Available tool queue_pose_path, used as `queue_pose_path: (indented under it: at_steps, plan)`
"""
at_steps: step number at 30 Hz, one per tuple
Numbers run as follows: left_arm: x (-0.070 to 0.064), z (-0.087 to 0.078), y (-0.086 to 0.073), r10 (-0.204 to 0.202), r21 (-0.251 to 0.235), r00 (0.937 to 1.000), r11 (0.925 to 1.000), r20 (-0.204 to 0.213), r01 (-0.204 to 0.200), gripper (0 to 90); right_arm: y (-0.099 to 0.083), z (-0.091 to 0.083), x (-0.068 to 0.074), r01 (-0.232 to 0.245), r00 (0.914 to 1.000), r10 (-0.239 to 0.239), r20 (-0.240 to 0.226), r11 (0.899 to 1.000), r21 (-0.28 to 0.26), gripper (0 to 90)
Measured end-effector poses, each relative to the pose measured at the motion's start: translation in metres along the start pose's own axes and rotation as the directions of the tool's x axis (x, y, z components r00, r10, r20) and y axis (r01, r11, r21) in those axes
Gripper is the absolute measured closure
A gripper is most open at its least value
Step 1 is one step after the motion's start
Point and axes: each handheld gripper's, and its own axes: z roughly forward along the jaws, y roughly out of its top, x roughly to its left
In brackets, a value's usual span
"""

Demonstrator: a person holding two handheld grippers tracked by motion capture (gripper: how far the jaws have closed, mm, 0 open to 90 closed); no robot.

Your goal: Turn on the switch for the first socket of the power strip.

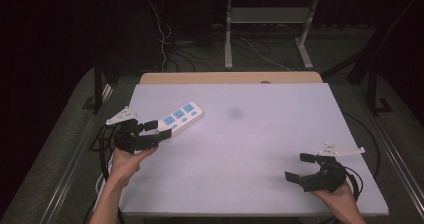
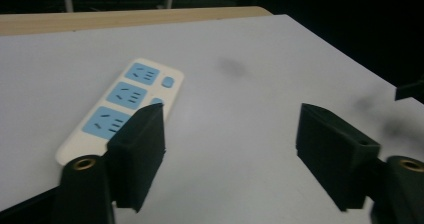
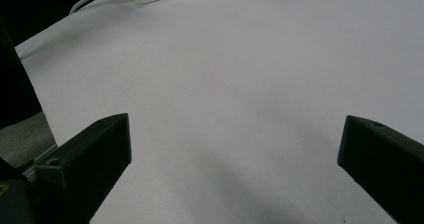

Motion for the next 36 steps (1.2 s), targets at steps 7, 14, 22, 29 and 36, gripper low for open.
queue_pose_path:
  at_steps: [7, 14, 22, 29, 36]
  plan:
    - [-0.021, 0.006, -0.011, 0.032, 0.025, 0.9991, 0.9991, 0.028, -0.033, 1.6, 0.0, -0.001, 0.0, -0.001, 1.0, 0.001, 0.001, 1.0, -0.002, 0.4]
    - [-0.034, 0.013, -0.023, 0.054, 0.038, 0.9968, 0.9977, 0.059, -0.056, 0.0, 0.0, -0.002, 0.001, 0.002, 1.0, -0.002, -0.001, 1.0, -0.005, 0.4]
    - [-0.044, 0.021, -0.038, 0.088, 0.065, 0.9914, 0.9933, 0.096, -0.095, 0.0, 0.0, -0.002, 0.001, 0.0, 1.0, 0.0, -0.005, 1.0, -0.011, 0.4]
    - [-0.049, 0.03, -0.053, 0.109, 0.119, 0.9848, 0.9849, 0.135, -0.126, 0.0, 0.0, -0.003, 0.002, -0.003, 1.0, 0.002, -0.007, 1.0, -0.013, 0.4]
    - [-0.046, 0.036, -0.064, 0.11, 0.168, 0.9826, 0.9765, 0.149, -0.135, 0.0, 0.0, -0.003, 0.002, -0.006, 0.9999, 0.005, -0.012, 1.0, -0.016, 0.4]
